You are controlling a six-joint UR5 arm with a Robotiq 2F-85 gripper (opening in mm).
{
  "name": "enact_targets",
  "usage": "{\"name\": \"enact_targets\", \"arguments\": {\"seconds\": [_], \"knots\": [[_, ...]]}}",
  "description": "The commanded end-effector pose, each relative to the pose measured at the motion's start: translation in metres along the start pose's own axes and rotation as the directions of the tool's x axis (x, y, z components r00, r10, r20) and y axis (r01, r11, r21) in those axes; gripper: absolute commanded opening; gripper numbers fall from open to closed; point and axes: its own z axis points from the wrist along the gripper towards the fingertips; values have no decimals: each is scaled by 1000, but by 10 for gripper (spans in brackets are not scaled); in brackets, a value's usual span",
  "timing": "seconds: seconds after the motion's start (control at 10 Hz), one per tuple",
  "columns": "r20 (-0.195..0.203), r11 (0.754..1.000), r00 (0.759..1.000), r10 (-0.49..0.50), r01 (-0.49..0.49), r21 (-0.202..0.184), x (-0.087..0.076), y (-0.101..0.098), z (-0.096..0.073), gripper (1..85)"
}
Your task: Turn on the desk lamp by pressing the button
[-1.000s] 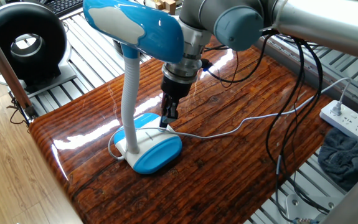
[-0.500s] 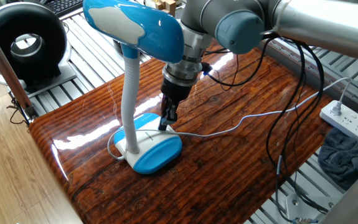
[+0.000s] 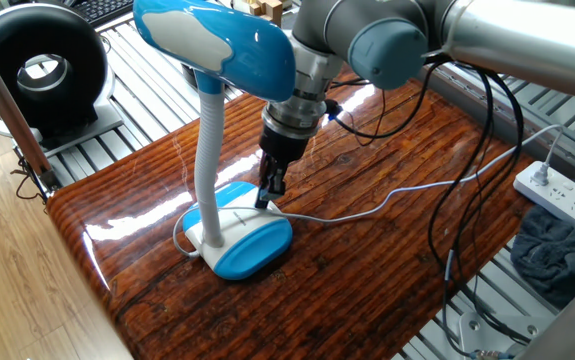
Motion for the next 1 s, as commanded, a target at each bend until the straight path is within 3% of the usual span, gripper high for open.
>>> {"name": "enact_targets", "arguments": {"seconds": [0.0,0.3,0.9], "knots": [[41,1000,999,29,-29,1,-13,0,-4,10],[36,999,999,6,-8,53,-18,-13,-6,10],[40,998,999,11,-13,64,-19,-15,-3,10]]}}
